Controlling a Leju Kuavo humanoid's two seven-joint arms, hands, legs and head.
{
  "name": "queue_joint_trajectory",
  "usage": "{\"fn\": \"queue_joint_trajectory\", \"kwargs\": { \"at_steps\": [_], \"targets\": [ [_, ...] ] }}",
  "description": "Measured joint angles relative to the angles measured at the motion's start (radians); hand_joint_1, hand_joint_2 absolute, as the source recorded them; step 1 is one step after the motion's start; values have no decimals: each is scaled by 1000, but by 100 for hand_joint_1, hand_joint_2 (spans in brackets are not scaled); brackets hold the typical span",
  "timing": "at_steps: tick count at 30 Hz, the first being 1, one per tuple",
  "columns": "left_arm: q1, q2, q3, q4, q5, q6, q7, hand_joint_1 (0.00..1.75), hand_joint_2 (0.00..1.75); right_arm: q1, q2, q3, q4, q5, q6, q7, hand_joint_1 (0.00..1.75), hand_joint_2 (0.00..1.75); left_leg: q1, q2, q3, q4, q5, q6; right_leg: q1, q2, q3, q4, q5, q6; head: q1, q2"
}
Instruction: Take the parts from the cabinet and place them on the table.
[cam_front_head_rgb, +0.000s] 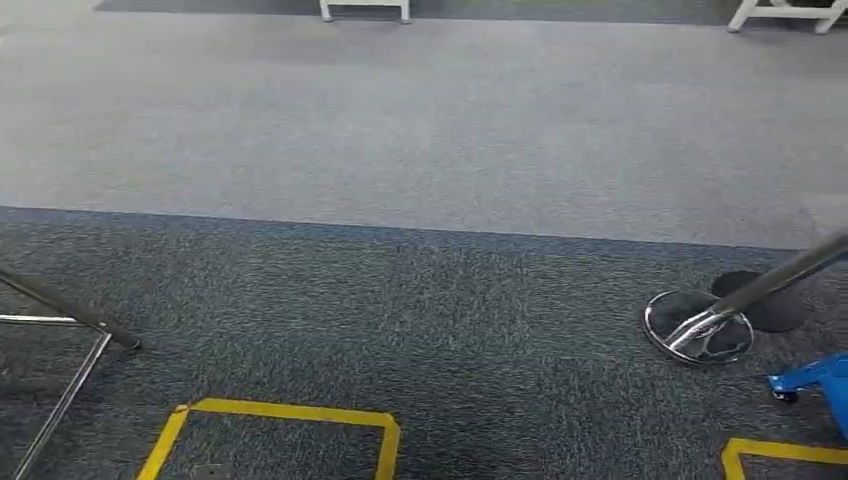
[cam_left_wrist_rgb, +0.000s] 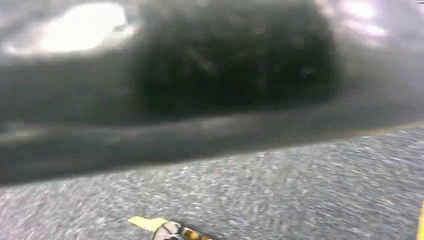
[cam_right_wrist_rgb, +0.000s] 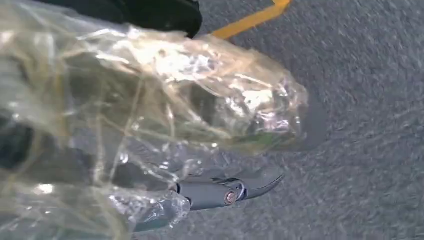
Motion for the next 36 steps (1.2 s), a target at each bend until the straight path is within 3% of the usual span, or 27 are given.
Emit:
{"fn": "queue_joint_trajectory", "kwargs": {
  "at_steps": [1,3,4,5,6,8,9,10,12,13,14,15,18,19,20,21,23,24,25,26,28,29,30,32,34,35,36],
  "targets": [
    [-2,1,1,0,-1,0,2,0,0,2,1,1,0,2,-1,0,0,0,-5,7,-2,4,0,2,-5,11,-6,-3,4,8,-1,0],
    [-2,-1,5,0,-1,0,2,0,0,9,2,2,0,4,-3,0,0,0,-6,30,3,-5,6,17,-8,34,-22,-10,10,25,0,0],
    [-3,-1,8,0,-1,0,2,0,0,10,2,2,0,5,-4,0,0,0,-2,46,6,-12,11,23,-8,5,-22,2,2,25,-1,0],
    [-2,-1,9,0,-1,0,2,0,0,9,3,3,0,5,-4,0,0,0,-3,58,7,-14,10,28,-3,-56,-40,38,-27,29,8,0],
    [1,-1,10,0,-1,-2,2,0,0,5,4,5,0,6,-4,0,0,0,-7,74,7,-14,9,32,-3,-84,-73,103,-68,34,11,0],
    [5,0,13,0,-1,-2,2,0,0,2,6,10,0,7,-3,-2,0,0,-11,111,6,-13,7,35,-8,-101,-153,266,-142,41,9,0],
    [5,1,15,0,-1,-2,2,0,0,4,7,10,0,7,-3,-2,0,0,-12,125,6,-13,6,35,-10,-103,-170,304,-149,44,9,0],
    [5,1,16,0,-1,-2,2,0,0,7,7,10,0,7,-3,-3,0,0,-12,138,7,-13,4,34,-11,-105,-161,290,-131,45,9,0],
    [4,1,16,0,-2,-2,0,0,0,9,9,11,0,7,0,-7,0,0,-12,159,11,-13,1,29,-11,-119,-80,148,-56,43,9,0],
    [3,0,16,0,-3,-2,0,0,0,8,9,12,0,7,0,-8,0,0,-12,171,15,-13,-2,25,-11,-148,-22,47,-20,40,10,0],
    [4,0,16,0,-3,-2,0,0,0,4,9,15,0,7,1,-8,0,0,-18,180,18,-11,-6,19,-3,-195,5,-7,-23,31,10,0],
    [4,0,16,0,-3,-2,-1,0,0,3,9,17,0,8,1,-8,0,0,-20,187,19,-9,-10,13,-1,-180,14,-7,-16,21,6,0],
    [0,-2,16,0,-12,-2,-1,0,0,9,9,19,0,11,1,-6,0,0,-16,209,27,-11,-11,0,4,-152,5,-6,-15,6,5,0],
    [0,-2,16,0,-20,-2,2,0,0,10,9,19,0,12,1,-5,0,0,-11,194,28,-7,-21,-10,-5,-143,16,-15,-8,-3,6,0],
    [0,-3,16,0,-31,-2,6,0,0,9,11,19,0,13,1,-5,0,0,-8,145,20,19,-43,-12,-5,-133,17,-16,-7,-9,0,0],
    [2,-3,16,0,-36,-2,11,0,0,5,11,19,0,13,1,-4,0,0,-8,123,-7,80,-81,-14,-5,-122,17,-16,-6,-14,-2,0],
    [7,-3,16,2,-41,-2,21,0,0,4,12,19,0,13,1,-4,0,0,-7,107,-83,237,-149,-17,-3,-97,17,-16,-6,-18,-3,0],
    [9,-3,16,2,-42,-2,21,0,0,6,12,19,0,13,1,-3,0,0,-7,105,-110,286,-158,-17,-2,-83,17,-16,-6,-18,-3,0],
    [11,-3,16,2,-42,-1,23,0,0,8,12,19,0,13,1,-1,0,0,-7,105,-117,289,-140,-16,-2,-68,19,-16,-6,-18,-2,0],
    [11,-4,16,2,-43,0,24,0,0,9,12,19,0,13,2,-1,0,0,-7,103,-104,250,-99,-14,-2,-54,20,-15,-6,-18,-3,0],
    [10,-5,16,2,-43,0,24,0,0,9,12,19,0,13,4,-1,0,0,-6,78,-38,95,-1,-7,-3,-25,25,-15,-6,-16,-3,0],
    [11,-5,16,2,-43,0,24,0,0,8,14,19,0,13,5,-1,0,0,-2,16,-11,26,24,-4,-5,-15,22,-15,-5,-13,-3,0],
    [12,-5,16,3,-43,0,24,0,0,5,14,19,0,13,5,-1,0,0,3,-7,-3,0,15,-3,1,0,14,-6,-7,-5,-1,0],
    [8,-6,16,3,-43,0,25,0,0,8,15,19,0,13,5,-1,0,0,-4,11,-6,0,11,-3,-7,18,2,-10,0,9,-2,0],
    [8,-10,17,3,-43,0,26,0,0,14,15,19,0,13,5,-1,0,0,0,37,-1,-13,19,10,-10,32,-12,-10,1,22,-2,0],
    [6,-10,17,3,-43,0,26,0,0,14,15,19,0,14,5,-1,0,0,-1,52,1,-16,21,16,-7,-31,-20,9,-14,23,0,0],
    [8,-11,17,3,-43,0,26,0,0,11,15,19,0,14,4,-1,0,0,-2,67,1,-16,18,22,-5,-73,-47,61,-48,26,9,0]
  ]
}}
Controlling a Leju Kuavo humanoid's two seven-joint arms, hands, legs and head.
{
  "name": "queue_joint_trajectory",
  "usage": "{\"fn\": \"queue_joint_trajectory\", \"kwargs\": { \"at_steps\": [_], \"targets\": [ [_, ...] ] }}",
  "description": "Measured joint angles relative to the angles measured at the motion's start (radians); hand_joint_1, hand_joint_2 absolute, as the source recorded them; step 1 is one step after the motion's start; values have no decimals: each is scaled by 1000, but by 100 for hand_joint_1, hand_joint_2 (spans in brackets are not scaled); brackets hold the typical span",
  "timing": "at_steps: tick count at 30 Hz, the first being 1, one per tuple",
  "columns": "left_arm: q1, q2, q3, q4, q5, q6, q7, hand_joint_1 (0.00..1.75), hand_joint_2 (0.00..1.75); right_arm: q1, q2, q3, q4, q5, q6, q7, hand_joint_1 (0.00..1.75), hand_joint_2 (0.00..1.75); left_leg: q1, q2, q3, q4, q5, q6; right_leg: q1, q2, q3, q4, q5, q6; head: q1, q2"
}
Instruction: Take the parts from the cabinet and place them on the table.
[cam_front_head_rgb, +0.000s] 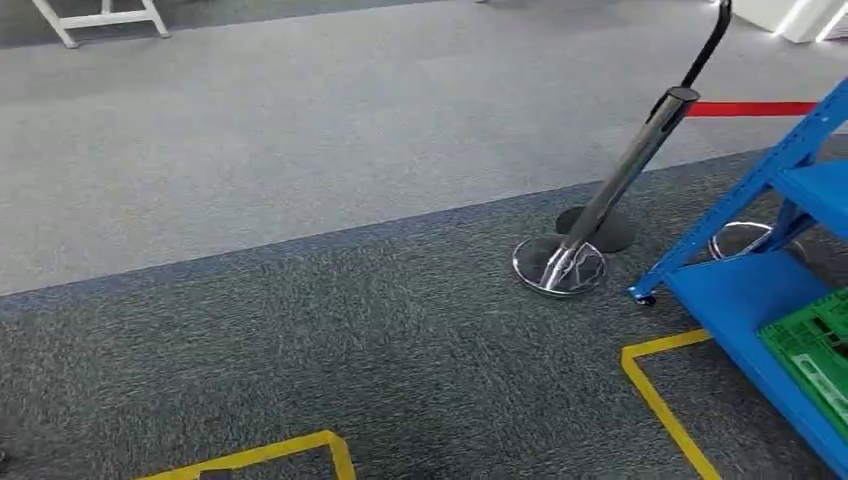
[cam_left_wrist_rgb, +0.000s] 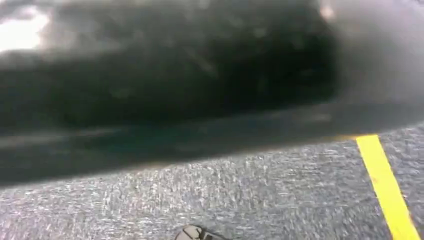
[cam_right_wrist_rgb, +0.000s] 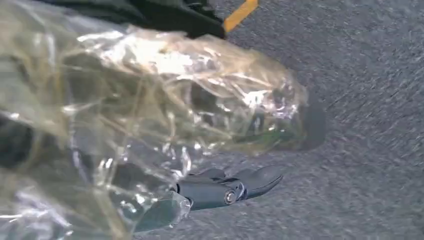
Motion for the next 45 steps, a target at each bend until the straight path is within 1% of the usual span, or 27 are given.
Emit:
{"fn": "queue_joint_trajectory", "kwargs": {
  "at_steps": [2,4,5,7,8,9,13,15,16,18,19,22,23,24,26,28,29,30,31,33,34,35,37,38,39,44,45],
  "targets": [
    [5,0,0,0,0,0,2,0,0,-6,0,1,0,0,1,0,0,0,-5,35,0,0,-2,3,-4,-24,-78,156,-74,6,-1,0],
    [6,0,0,0,0,1,3,0,0,-2,0,2,0,0,7,0,0,0,-6,67,0,1,-3,3,-7,-31,-115,238,-89,12,0,0],
    [5,0,0,0,0,1,3,0,0,1,0,2,0,0,8,0,0,0,-6,78,0,1,-5,2,-8,-33,-98,209,-64,14,0,0],
    [3,-3,0,0,0,3,5,0,0,1,0,3,0,0,10,0,0,0,-5,101,6,1,-8,-4,-8,-54,-8,50,15,13,0,0],
    [3,-4,0,0,-3,5,6,0,0,-1,0,3,0,0,11,0,0,0,-5,110,11,1,-12,-9,-7,-95,42,-34,41,11,1,0],
    [4,-4,0,0,-3,7,7,0,0,-5,0,3,0,0,12,0,0,0,-15,120,10,4,-17,-17,6,-129,62,-64,24,4,3,0],
    [-4,-5,0,0,-10,13,8,0,0,0,0,3,0,1,13,0,0,0,-11,153,23,3,-20,-35,6,-82,60,-66,33,-24,-3,0],
    [-5,-6,0,0,-13,13,7,0,0,-2,0,3,0,1,11,1,0,0,-4,69,6,52,-64,-47,0,-63,62,-71,38,-40,-11,0],
    [-4,-6,0,0,-14,13,8,0,0,-5,0,3,0,1,10,1,0,0,-4,50,-27,124,-104,-47,0,-50,61,-71,39,-45,-12,0],
    [1,-5,0,0,-17,13,8,0,0,-6,0,3,0,1,10,1,0,0,-5,39,-103,280,-167,-47,3,-23,61,-71,39,-49,-12,0],
    [2,-5,0,0,-17,13,9,0,0,-3,0,3,0,1,10,1,0,0,-5,38,-124,314,-167,-45,5,-7,61,-71,39,-49,-11,0],
    [1,-5,1,0,-18,11,9,0,0,-1,0,3,0,2,12,1,0,0,-6,23,-67,170,-46,-32,6,36,66,-70,40,-48,-11,0],
    [1,-3,2,0,-18,11,9,0,0,-3,0,3,0,2,13,1,0,0,-5,-13,-30,85,-2,-26,5,49,67,-70,40,-47,-11,0],
    [2,-1,2,0,-18,11,9,0,0,-5,2,3,0,2,13,0,0,0,-5,-78,-12,34,4,-20,7,59,63,-67,40,-42,-10,0],
    [0,-1,3,0,-18,11,9,0,0,-5,2,4,0,2,13,0,0,0,-4,-62,-5,13,-5,-26,3,81,49,-63,45,-30,-10,0],
    [-2,-2,3,0,-18,11,8,0,0,1,2,3,0,2,13,0,0,0,-7,-41,-2,6,-2,-15,-2,107,35,-71,50,-12,-11,0],
    [-2,-3,4,0,-19,11,7,0,0,2,2,3,0,3,13,0,0,0,1,-24,2,-6,5,-9,-3,89,33,-63,44,-11,-9,0],
    [-4,-3,5,0,-21,11,6,0,0,1,2,3,0,3,13,0,0,0,-1,-11,5,-10,5,-6,3,23,19,-34,19,-6,-4,0],
    [-2,-3,5,0,-21,11,6,0,0,-3,2,3,0,4,13,0,0,0,-3,5,5,-10,3,1,2,-8,-11,26,-22,0,1,0],
    [2,-3,6,0,-21,11,6,0,0,-6,2,4,0,5,13,0,0,0,-6,41,5,-9,2,2,-2,-26,-89,185,-96,9,0,0],
    [2,-3,6,0,-21,11,6,0,0,-4,2,4,0,5,13,0,0,0,-6,56,5,-8,1,2,-5,-29,-111,230,-106,13,0,0],
    [1,-3,6,0,-21,11,6,0,0,-2,2,4,0,5,13,0,0,0,-6,69,6,-8,-1,1,-7,-31,-107,223,-89,17,0,0],
    [-1,-4,6,0,-21,11,6,0,0,2,2,4,0,5,13,0,0,0,-5,90,12,-8,-6,-5,-10,-45,-33,88,-11,18,0,0],
    [-2,-5,7,0,-21,11,6,0,0,1,2,4,0,5,13,0,0,0,-5,102,18,-8,-9,-10,-10,-73,24,-12,30,17,0,0],
    [-1,-5,7,0,-21,11,6,0,0,-2,2,4,0,5,13,0,0,0,-9,111,22,-8,-14,-16,-4,-118,52,-71,27,10,1,0],
    [-9,-5,7,0,-21,11,6,0,0,-1,2,4,0,5,13,0,0,0,-7,136,34,-9,-27,-49,-4,-68,63,-77,38,-30,-1,0],
    [-10,-5,7,0,-23,11,6,0,0,0,2,5,0,5,13,0,0,0,-4,92,33,11,-45,-55,-6,-58,64,-79,40,-35,-8,0]
  ]
}}
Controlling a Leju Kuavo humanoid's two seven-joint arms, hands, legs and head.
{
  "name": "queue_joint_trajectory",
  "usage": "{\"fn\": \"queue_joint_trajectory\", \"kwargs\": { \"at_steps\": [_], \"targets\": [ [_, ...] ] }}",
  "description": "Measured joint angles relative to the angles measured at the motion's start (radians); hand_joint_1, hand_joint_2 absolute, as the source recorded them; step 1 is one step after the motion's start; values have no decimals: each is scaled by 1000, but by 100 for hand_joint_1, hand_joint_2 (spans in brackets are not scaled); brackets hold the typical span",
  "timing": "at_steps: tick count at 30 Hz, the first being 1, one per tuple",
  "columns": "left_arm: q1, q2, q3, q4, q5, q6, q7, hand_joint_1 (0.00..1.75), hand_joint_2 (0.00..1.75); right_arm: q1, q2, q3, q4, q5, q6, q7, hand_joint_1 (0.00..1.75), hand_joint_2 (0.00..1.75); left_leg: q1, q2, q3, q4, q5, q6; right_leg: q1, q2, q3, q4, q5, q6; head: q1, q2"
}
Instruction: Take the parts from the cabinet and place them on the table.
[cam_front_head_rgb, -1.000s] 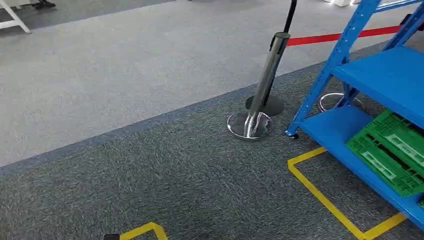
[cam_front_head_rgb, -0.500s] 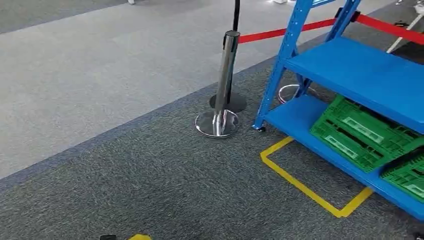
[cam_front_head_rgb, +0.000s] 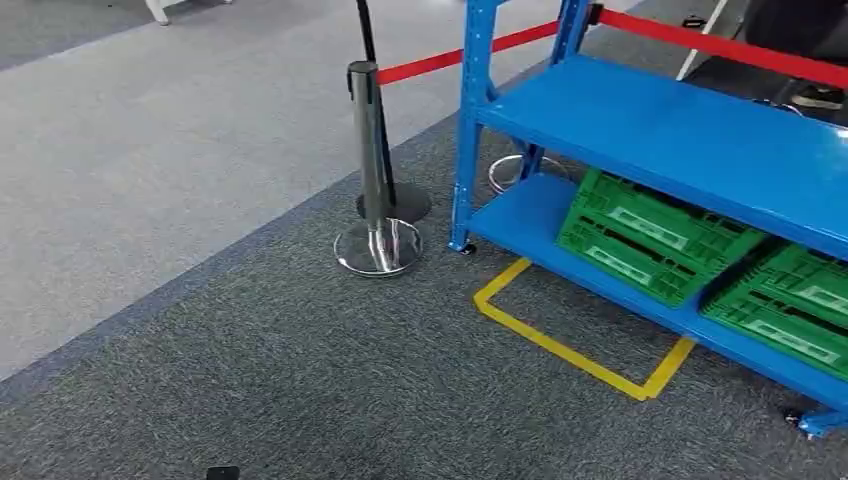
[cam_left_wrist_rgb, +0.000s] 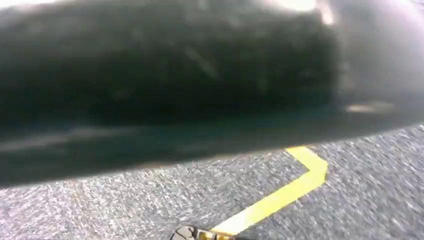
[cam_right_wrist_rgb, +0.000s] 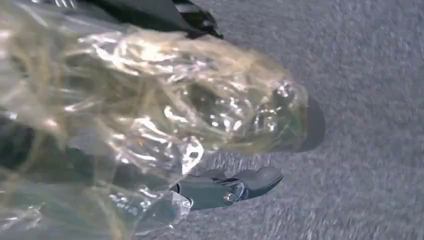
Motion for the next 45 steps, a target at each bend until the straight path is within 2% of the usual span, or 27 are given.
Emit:
{"fn": "queue_joint_trajectory", "kwargs": {
  "at_steps": [1,3,5,7,9,10,12,14,16,18,20,21,23,24,25,26,29,30,31,32,34,35,37,39,41,43,45],
  "targets": [
    [0,0,0,0,-1,0,-1,0,0,-2,0,0,0,0,0,0,0,0,1,-31,-22,52,-37,-1,-1,7,0,0,1,-5,-4,0],
    [5,0,2,0,-5,0,-1,0,0,-6,0,0,0,0,0,-1,0,0,1,-51,-97,213,-112,-2,2,32,-1,0,1,-12,-5,0],
    [7,3,6,0,-7,-2,-3,0,0,-3,0,0,0,-2,1,-3,0,0,1,-54,-139,286,-119,-1,3,61,1,0,0,-12,-4,0],
    [6,6,10,0,-8,-8,-11,0,0,-3,0,-1,0,-4,1,-5,0,0,1,-60,-108,201,-40,7,4,89,4,1,1,-12,-5,0],
    [3,10,12,0,-8,-13,-20,0,0,-6,0,-1,0,-5,1,-6,0,0,1,-108,-42,44,53,19,4,116,6,1,2,-9,-5,0],
    [0,14,14,0,-7,-13,-22,0,0,-7,1,-1,0,-5,1,-6,0,0,4,-157,-34,16,46,29,8,125,2,5,1,-4,-3,0],
    [-5,16,19,0,2,-13,-36,0,0,-8,0,-1,0,-6,0,-4,0,0,3,-144,-26,-8,37,26,2,146,-14,7,7,11,-5,0],
    [-8,17,33,0,26,-18,-59,0,0,-4,0,-1,0,-6,-3,-3,0,0,5,-124,-23,-22,45,36,1,172,-26,0,13,27,-5,0],
    [-10,17,50,0,47,-34,-82,0,0,-4,0,-1,0,-7,-3,-5,0,0,7,-93,-15,-33,49,46,5,67,-49,54,-28,34,5,0],
    [-7,18,69,0,63,-45,-97,0,0,-11,0,-2,0,-7,-2,-5,0,0,3,-60,-14,-33,47,51,1,35,-125,207,-106,43,7,0],
    [-9,18,84,0,69,-56,-106,0,0,-10,0,-2,0,-7,-3,-6,0,0,3,-27,-15,-33,45,51,-2,28,-177,313,-135,50,7,0],
    [-9,17,90,0,71,-59,-109,0,0,-7,0,-2,0,-8,-3,-6,0,0,4,-14,-13,-32,43,49,-5,25,-165,295,-112,54,7,0],
    [-10,17,95,0,71,-69,-118,0,0,-4,-1,-2,0,-8,-4,-6,0,0,5,9,-6,-32,38,42,-7,5,-81,143,-31,54,7,0],
    [-11,17,97,0,71,-70,-121,0,0,-5,-1,-2,0,-9,-5,-6,0,0,5,19,0,-31,34,36,-7,-28,-30,56,0,52,8,0],
    [-11,17,100,0,71,-70,-122,0,0,-9,-1,-2,0,-9,-5,-6,0,0,-3,27,1,-30,28,27,3,-75,-7,8,-10,53,9,0],
    [-11,17,103,0,71,-71,-122,0,0,-13,-1,-2,0,-9,-4,-7,0,0,-6,37,2,-26,25,21,1,-56,2,4,-7,32,7,0],
    [-19,18,109,0,64,-88,-135,0,0,-6,-1,-2,0,-14,-6,-7,0,0,-3,60,12,-29,25,10,6,-32,-3,6,-7,14,4,0],
    [-21,18,110,0,63,-91,-141,0,0,-4,-1,-2,0,-15,-11,-7,0,0,3,35,12,-24,13,0,0,-28,1,0,-2,6,2,0],
    [-21,19,111,0,61,-95,-146,0,0,-5,-1,-2,0,-16,-15,-7,0,0,4,-16,-2,9,-14,-2,0,-22,1,-1,-2,1,0,0],
    [-18,19,113,0,58,-105,-151,0,0,-8,-1,-2,0,-16,-19,-6,0,0,4,-38,-32,74,-53,-2,0,-16,0,-1,-2,-6,-5,0],
    [-11,22,114,0,51,-117,-161,0,0,-11,-1,-2,0,-16,-22,-5,0,0,4,-53,-117,249,-125,-3,2,1,0,0,-3,-10,-5,0],
    [-8,23,114,0,48,-122,-164,0,0,-10,-1,-2,0,-15,-23,-4,0,0,4,-53,-141,291,-129,-3,3,8,1,0,-3,-10,-5,0],
    [-6,24,114,0,44,-124,-168,0,0,-8,-1,-2,0,-15,-24,-3,0,0,4,-54,-129,242,-66,3,4,21,4,1,-4,-10,-6,0],
    [-7,26,114,0,44,-124,-171,0,0,-9,0,-2,0,-15,-24,-3,0,0,4,-56,-61,79,34,14,4,31,9,1,-5,-8,-6,0],
    [-10,28,114,0,43,-124,-172,0,0,-9,0,-2,0,-15,-24,-3,0,0,0,-61,-25,-13,39,23,11,37,3,9,-9,3,-5,0],
    [-12,28,114,0,40,-128,-174,0,0,-7,0,-2,0,-14,-24,-2,0,0,-4,-60,-33,-6,39,26,7,34,-1,5,-4,16,-4,0],
    [-9,29,114,0,32,-146,-175,0,0,-8,0,-2,0,-12,-27,1,0,0,5,-59,-29,-23,51,41,5,34,-4,7,-8,29,-5,0]
  ]
}}
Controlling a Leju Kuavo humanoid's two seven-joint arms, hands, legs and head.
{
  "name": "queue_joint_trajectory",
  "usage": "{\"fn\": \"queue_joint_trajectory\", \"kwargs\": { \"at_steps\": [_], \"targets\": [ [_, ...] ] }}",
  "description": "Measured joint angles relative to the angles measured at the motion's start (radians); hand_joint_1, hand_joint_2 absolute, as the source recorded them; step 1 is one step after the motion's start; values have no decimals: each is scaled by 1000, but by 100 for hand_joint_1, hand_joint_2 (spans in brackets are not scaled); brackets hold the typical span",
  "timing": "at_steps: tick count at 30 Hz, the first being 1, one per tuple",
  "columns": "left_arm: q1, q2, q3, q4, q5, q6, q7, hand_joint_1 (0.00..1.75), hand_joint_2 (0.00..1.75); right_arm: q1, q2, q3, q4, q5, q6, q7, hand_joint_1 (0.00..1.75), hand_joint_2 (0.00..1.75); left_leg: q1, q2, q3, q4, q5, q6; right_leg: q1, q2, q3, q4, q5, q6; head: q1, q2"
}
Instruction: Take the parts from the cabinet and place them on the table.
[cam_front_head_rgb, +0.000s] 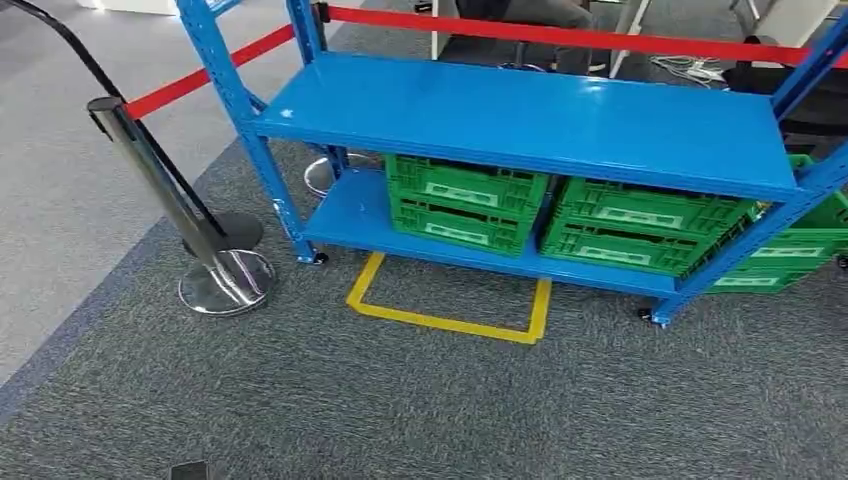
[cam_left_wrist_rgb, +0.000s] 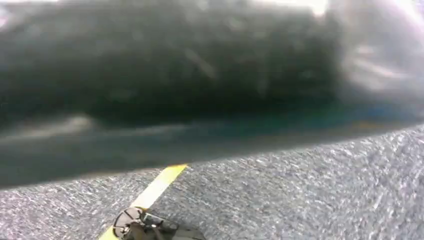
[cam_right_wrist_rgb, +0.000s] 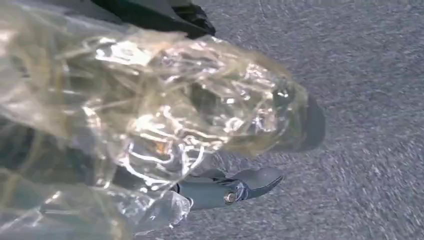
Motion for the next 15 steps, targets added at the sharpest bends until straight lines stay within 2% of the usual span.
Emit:
{"fn": "queue_joint_trajectory", "kwargs": {
  "at_steps": [1,2,4,5,6,7,9,10,11,14,15],
  "targets": [
    [0,1,0,0,-3,-4,0,0,0,1,0,0,0,1,-2,0,0,0,-2,1,0,-1,0,4,-1,-4,-13,25,-22,4,4,0],
    [-1,1,0,0,-8,-13,-1,0,0,0,0,0,0,3,-3,2,0,0,-2,1,-1,-1,1,7,-2,-5,-38,82,-59,7,12,0],
    [0,1,0,0,-13,-15,-2,0,0,1,0,0,0,5,-5,3,0,0,-4,4,-3,0,-1,10,-4,-5,-110,240,-129,13,9,0],
    [0,2,0,0,-18,-15,-2,0,0,2,0,0,0,5,-8,5,0,0,-5,5,-3,0,-2,10,-4,-6,-138,297,-143,16,12,0],
    [1,2,0,0,-19,-15,-2,0,0,4,0,0,0,6,-8,8,0,0,-5,5,-2,0,-2,10,-4,-6,-139,299,-131,16,10,0],
    [1,2,0,0,-21,-15,-2,0,0,5,0,0,0,6,-9,10,0,0,-5,5,0,1,-3,9,-4,-6,-119,257,-98,16,11,0],
    [1,2,0,0,-23,-15,-2,0,0,4,0,0,0,6,-10,14,0,0,-5,5,8,1,-7,5,-4,-9,-30,85,-11,10,11,0],
    [1,2,0,0,-26,-14,-2,0,0,3,0,0,0,6,-10,14,0,0,-5,5,11,1,-9,0,-4,-16,6,13,1,6,11,0],
    [1,2,0,0,-27,-14,-2,0,0,-1,0,0,0,6,-10,14,0,0,-13,5,8,6,-14,-7,2,-18,19,-12,-16,1,12,0],
    [-1,2,0,0,-27,-14,-2,0,0,4,0,0,0,6,-11,15,0,0,-10,6,10,1,-11,-22,5,-14,22,-5,-17,-16,9,0],
    [-1,2,0,0,-29,-14,-2,0,0,4,0,0,0,6,-11,16,0,0,-9,5,11,4,-17,-29,-1,-15,28,-12,-14,-24,11,0]
  ]
}}
